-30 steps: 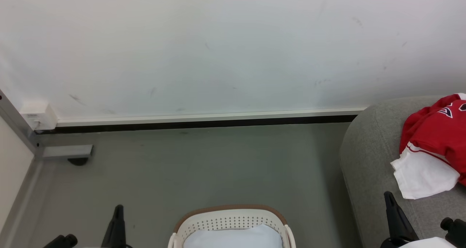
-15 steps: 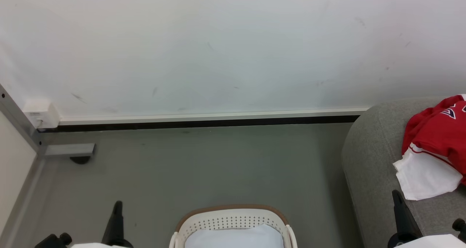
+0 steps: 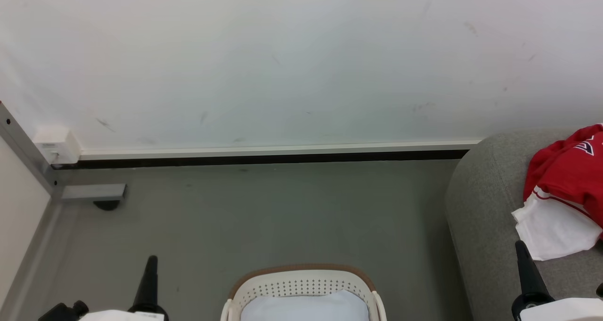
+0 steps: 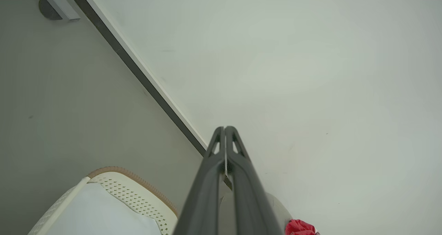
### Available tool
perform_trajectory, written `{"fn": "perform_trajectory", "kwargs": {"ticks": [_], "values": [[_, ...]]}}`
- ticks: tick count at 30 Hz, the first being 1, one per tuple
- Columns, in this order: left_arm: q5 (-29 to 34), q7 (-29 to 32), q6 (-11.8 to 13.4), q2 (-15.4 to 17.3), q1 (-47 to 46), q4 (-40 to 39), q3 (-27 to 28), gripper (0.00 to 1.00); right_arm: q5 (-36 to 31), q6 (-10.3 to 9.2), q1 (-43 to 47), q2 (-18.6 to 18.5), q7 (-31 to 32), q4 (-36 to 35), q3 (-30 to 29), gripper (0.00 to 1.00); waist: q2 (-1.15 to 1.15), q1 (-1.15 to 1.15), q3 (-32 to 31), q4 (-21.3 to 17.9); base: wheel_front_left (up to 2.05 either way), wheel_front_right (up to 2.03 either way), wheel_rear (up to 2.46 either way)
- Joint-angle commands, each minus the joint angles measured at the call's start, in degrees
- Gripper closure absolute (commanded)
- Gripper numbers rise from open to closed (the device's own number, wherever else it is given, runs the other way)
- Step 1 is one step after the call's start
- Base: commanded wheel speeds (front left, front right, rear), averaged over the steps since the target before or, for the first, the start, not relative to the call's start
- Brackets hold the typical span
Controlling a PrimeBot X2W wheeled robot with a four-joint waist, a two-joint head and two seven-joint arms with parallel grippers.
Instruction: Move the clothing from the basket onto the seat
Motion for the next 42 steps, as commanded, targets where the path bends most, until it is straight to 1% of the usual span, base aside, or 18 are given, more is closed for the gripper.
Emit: {"fn": "perform_trajectory", "kwargs": {"ticks": [1,19,42], "values": [[-2.12,0.40,-0.34,0.43,-1.30,-0.62,0.37,1.00,1.84,-0.05,-1.10,0.09,0.44,-0.63,-0.75,1.00,0.00,0.00,0.01,0.05,0.00,0.00,0.00],[-12.33,3.13,-0.72,0.50,-2.25,-0.57,1.08,1.00,10.35,-0.07,-1.57,1.01,3.19,-0.87,-3.39,1.00,0.00,0.00,0.09,0.65,0.00,0.00,0.00],[-23.10,6.20,-1.14,0.59,-3.17,-0.47,1.88,1.00,19.49,-0.09,-1.79,2.10,6.25,-1.09,-6.40,1.00,0.00,0.00,0.19,1.42,0.00,0.00,0.00]]}}
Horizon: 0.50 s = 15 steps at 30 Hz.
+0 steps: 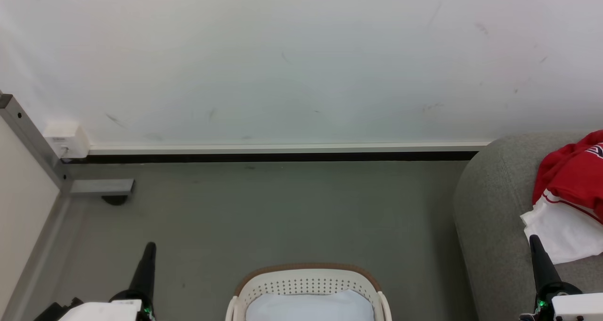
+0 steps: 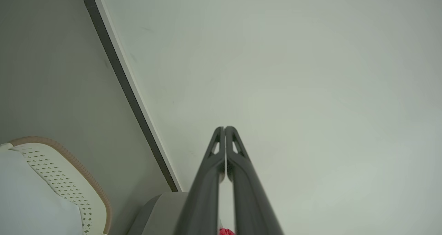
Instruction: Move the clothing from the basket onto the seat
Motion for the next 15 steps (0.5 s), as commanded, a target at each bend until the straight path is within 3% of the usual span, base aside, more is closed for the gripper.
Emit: {"fn": "perform_trajectory", "kwargs": {"ticks": [1,15], "values": [[-1.87,0.57,-0.16,0.49,-0.96,-0.34,0.39,1.00,1.40,-0.09,-0.75,-0.01,0.54,-0.54,-0.62,1.00,0.00,0.00,0.01,0.07,0.00,0.00,0.00],[-7.09,1.98,-0.47,0.53,-1.36,-0.27,0.74,1.00,5.78,-0.11,-0.94,0.55,1.94,-0.64,-2.12,1.00,0.00,0.00,0.07,0.50,0.00,0.00,0.00]]}}
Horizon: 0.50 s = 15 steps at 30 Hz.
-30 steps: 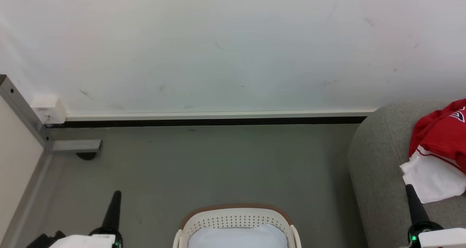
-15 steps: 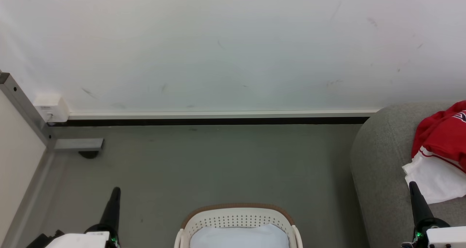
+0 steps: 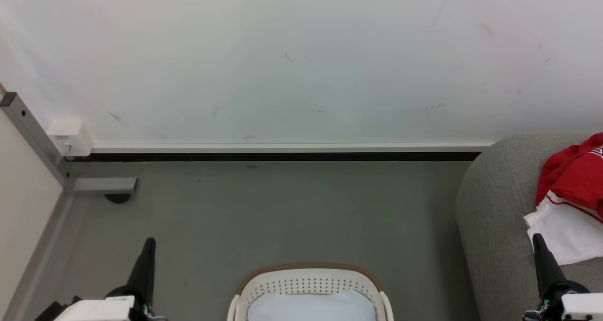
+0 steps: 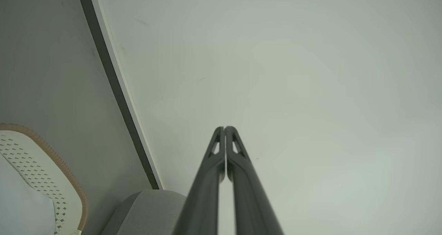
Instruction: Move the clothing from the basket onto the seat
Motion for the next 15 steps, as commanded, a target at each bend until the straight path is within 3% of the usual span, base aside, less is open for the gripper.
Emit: {"fn": "perform_trajectory", "kwargs": {"ticks": [1,15], "values": [[-1.74,0.38,-0.42,0.48,-0.76,-0.22,0.31,1.00,1.22,-0.11,-0.66,0.00,0.46,-0.47,-0.62,1.00,0.00,0.00,0.01,0.07,0.00,0.00,0.00],[-5.06,1.32,-0.51,0.49,-1.02,-0.17,0.51,1.00,3.88,-0.12,-0.83,0.45,1.43,-0.50,-1.56,1.00,0.00,0.00,0.05,0.39,0.00,0.00,0.00]]}}
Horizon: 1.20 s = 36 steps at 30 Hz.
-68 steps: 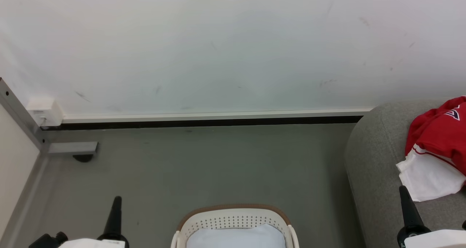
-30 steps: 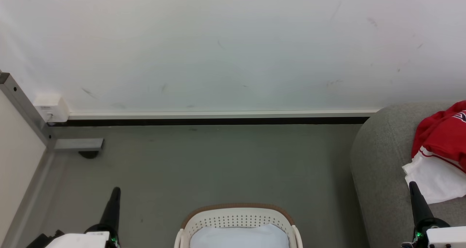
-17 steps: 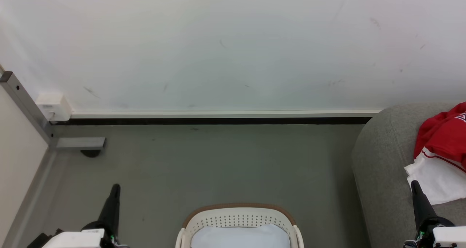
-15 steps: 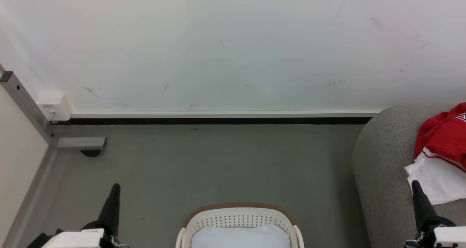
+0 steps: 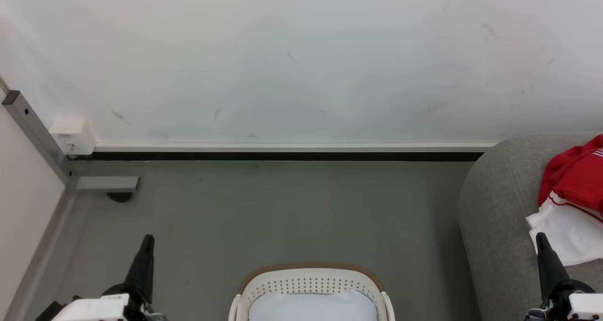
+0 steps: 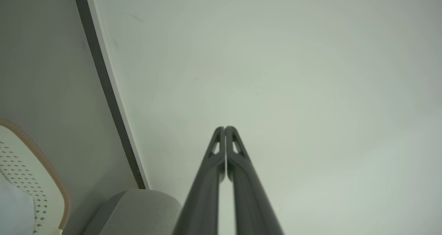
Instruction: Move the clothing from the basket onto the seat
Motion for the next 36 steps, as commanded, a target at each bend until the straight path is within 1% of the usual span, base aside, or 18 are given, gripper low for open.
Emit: {"fn": "perform_trajectory", "kwargs": {"ticks": [1,36], "values": [[-0.75,0.25,-0.26,0.44,-0.58,-0.15,0.17,1.00,0.10,-0.12,-0.72,0.05,0.18,-0.32,-0.19,1.00,0.00,0.00,0.00,-0.01,0.00,0.00,0.00],[-0.77,0.23,-0.27,0.44,-0.56,-0.17,0.15,1.00,-0.27,-0.12,-0.76,0.28,0.50,-0.30,-0.50,1.00,0.00,0.00,0.00,-0.01,0.00,0.00,0.00]]}}
